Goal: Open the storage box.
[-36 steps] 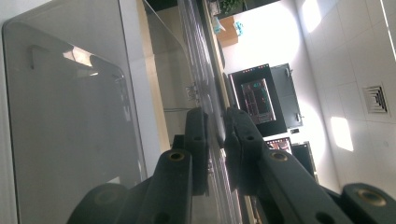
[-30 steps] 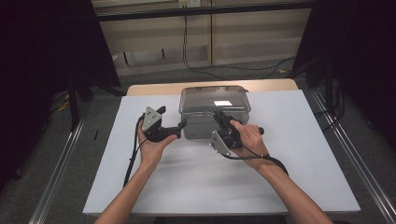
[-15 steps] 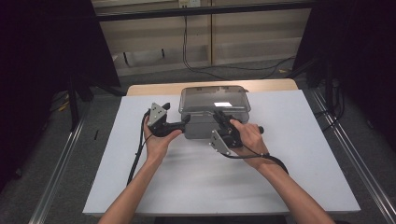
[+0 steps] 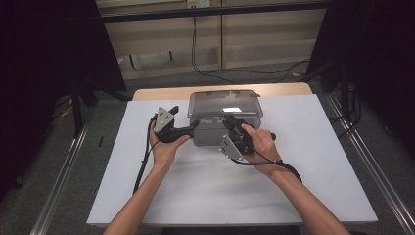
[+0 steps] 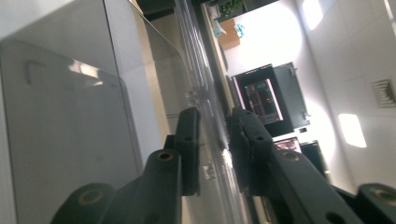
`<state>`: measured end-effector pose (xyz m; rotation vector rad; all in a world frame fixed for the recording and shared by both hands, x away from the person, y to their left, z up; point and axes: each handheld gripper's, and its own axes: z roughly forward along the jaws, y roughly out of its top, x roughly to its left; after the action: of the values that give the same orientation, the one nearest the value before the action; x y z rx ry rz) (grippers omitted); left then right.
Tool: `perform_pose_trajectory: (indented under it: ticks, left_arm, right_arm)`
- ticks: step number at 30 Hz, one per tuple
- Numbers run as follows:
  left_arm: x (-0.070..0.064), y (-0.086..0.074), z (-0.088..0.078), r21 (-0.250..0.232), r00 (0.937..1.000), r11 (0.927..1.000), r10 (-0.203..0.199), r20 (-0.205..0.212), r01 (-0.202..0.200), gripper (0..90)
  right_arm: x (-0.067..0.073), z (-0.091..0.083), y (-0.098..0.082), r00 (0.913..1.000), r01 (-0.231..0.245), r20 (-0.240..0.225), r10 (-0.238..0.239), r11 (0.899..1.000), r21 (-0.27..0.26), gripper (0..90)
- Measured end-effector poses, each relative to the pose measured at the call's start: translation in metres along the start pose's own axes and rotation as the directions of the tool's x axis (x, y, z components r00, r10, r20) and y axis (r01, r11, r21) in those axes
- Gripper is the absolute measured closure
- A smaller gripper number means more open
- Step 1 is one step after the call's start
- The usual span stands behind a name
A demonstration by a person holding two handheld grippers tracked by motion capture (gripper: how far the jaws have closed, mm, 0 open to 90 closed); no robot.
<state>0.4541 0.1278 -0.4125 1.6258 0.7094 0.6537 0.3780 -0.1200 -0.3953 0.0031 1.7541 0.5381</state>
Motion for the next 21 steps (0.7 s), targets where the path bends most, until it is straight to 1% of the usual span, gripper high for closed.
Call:
perform_pose_trajectory:
  ticks: [2, 4, 5, 6, 7, 8, 10, 11, 12, 13, 14, 15, 16, 17, 18, 19, 20, 21]
  left_arm:
    - [0.0, 0.0, 0.0, -0.006, 1.0, 1.0, 0.002, -0.001, -0.002, 11.7]
    - [0.002, 0.001, 0.0, -0.011, 1.0, 0.9999, 0.003, -0.004, -0.003, 12.4]
    - [0.002, 0.001, -0.001, -0.008, 0.9999, 1.0, 0.005, -0.012, -0.005, 12.5]
    - [0.003, 0.001, -0.001, -0.005, 0.9999, 1.0, 0.008, -0.011, -0.008, 13.3]
    - [0.003, 0.001, -0.001, -0.002, 0.9999, 1.0, 0.008, -0.012, -0.008, 13.9]
    - [0.004, 0.001, -0.002, -0.001, 0.9999, 1.0, 0.008, -0.012, -0.008, 13.8]
    - [0.005, 0.001, -0.002, -0.002, 0.9999, 1.0, -0.001, -0.011, 0.001, 13.9]
    - [0.005, 0.001, -0.002, -0.002, 0.9999, 1.0, -0.001, -0.011, 0.001, 13.9]
    - [0.005, 0.001, -0.002, -0.003, 0.9999, 0.9999, 0.011, -0.012, -0.011, 14.3]
    - [0.004, 0.001, -0.002, -0.007, 0.9999, 1.0, 0.006, -0.009, -0.006, 14.8]
    - [0.004, 0.002, -0.002, -0.009, 1.0, 0.9999, 0.007, -0.007, -0.007, 15.4]
    - [0.004, 0.002, -0.002, -0.009, 1.0, 0.9999, 0.007, -0.007, -0.007, 15.8]
    - [0.004, 0.002, -0.001, -0.01, 0.9999, 0.9999, 0.014, -0.006, -0.014, 16.4]
    - [0.004, 0.002, -0.001, -0.01, 0.9999, 0.9999, 0.014, -0.006, -0.014, 17.3]
    - [0.004, 0.002, -0.001, -0.01, 0.9998, 0.9998, 0.019, -0.004, -0.019, 18.0]
    - [0.004, 0.002, -0.001, -0.01, 0.9997, 0.9997, 0.023, -0.004, -0.023, 18.3]
    - [0.004, 0.002, -0.001, -0.01, 0.9997, 0.9996, 0.026, -0.002, -0.026, 18.7]
    - [0.004, 0.002, 0.0, -0.012, 0.9996, 0.9996, 0.027, 0.0, -0.027, 19.2]
  right_arm:
    - [0.0, 0.001, -0.001, 0.9996, -0.028, -0.002, 0.028, 1.0, -0.001, 66.5]
    - [-0.002, 0.001, -0.003, 0.9976, -0.069, -0.008, 0.069, 0.998, -0.004, 60.7]
    - [-0.002, 0.002, -0.003, 0.9961, -0.088, -0.007, 0.088, 0.996, -0.006, 55.1]
    - [-0.003, 0.003, -0.005, 0.9929, -0.119, -0.007, 0.119, 0.993, -0.002, 49.0]
    - [-0.004, 0.003, -0.006, 0.9908, -0.135, -0.007, 0.135, 0.991, -0.005, 47.3]
    - [-0.005, 0.002, -0.007, 0.9868, -0.162, -0.007, 0.162, 0.987, -0.003, 46.6]
    - [-0.007, 0.001, -0.011, 0.9746, -0.224, -0.004, 0.224, 0.975, -0.005, 41.9]
    - [-0.007, 0.001, -0.011, 0.9746, -0.224, -0.004, 0.224, 0.975, -0.005, 41.9]
    - [-0.011, 0.0, -0.016, 0.957, -0.29, -0.007, 0.29, 0.957, 0.0, 36.4]
    - [-0.012, 0.0, -0.019, 0.9532, -0.302, -0.005, 0.302, 0.953, 0.001, 34.9]
    - [-0.013, -0.001, -0.022, 0.947, -0.321, -0.001, 0.321, 0.947, 0.003, 33.7]
    - [-0.015, -0.002, -0.026, 0.9376, -0.348, -0.004, 0.348, 0.938, 0.005, 31.8]
    - [-0.018, -0.002, -0.03, 0.9254, -0.379, -0.005, 0.379, 0.925, 0.01, 29.6]
    - [-0.018, -0.002, -0.03, 0.9254, -0.379, -0.005, 0.379, 0.925, 0.01, 29.6]
    - [-0.021, -0.003, -0.037, 0.8944, -0.446, -0.02, 0.447, 0.895, 0.021, 27.4]
    - [-0.022, -0.003, -0.04, 0.8837, -0.467, -0.024, 0.467, 0.884, 0.022, 27.0]
    - [-0.024, -0.004, -0.044, 0.8705, -0.491, -0.024, 0.492, 0.871, 0.023, 26.3]
    - [-0.026, -0.004, -0.048, 0.8542, -0.518, -0.032, 0.519, 0.855, 0.026, 25.8]
